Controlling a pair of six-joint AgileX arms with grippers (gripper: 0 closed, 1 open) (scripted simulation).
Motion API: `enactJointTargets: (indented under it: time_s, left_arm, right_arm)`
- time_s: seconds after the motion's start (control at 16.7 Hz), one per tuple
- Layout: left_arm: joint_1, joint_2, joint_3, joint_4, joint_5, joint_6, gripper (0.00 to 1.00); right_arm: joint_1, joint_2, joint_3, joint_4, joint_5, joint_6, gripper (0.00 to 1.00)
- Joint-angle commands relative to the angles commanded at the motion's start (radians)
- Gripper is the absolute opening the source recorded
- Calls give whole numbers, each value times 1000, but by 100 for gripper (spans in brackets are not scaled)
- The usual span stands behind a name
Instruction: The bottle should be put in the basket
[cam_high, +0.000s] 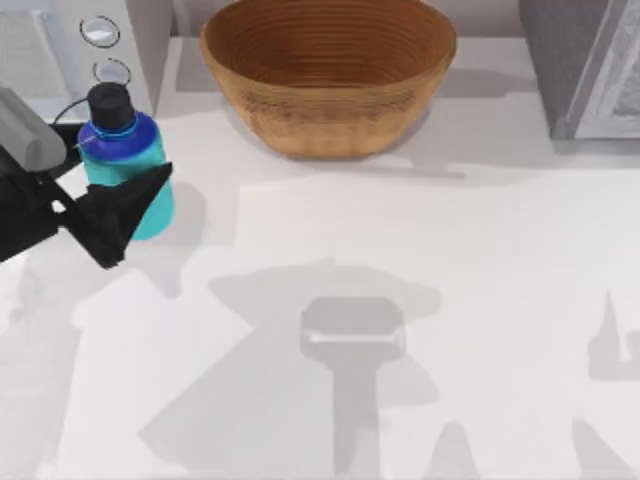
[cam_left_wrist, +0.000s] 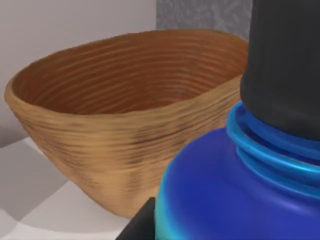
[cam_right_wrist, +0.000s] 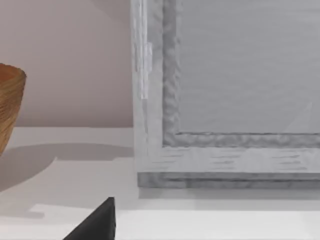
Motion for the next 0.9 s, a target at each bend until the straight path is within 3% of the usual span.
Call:
enactJointTargets:
  time_s: [0.6, 0.9]
  left_arm:
    - [-245, 361, 845, -363, -246, -65, 0]
    - [-319, 447, 1043, -487, -330, -78, 0]
  right_arm:
    - [0, 0, 0, 0, 0, 0, 100]
    - [0, 0, 0, 0, 0, 0, 100]
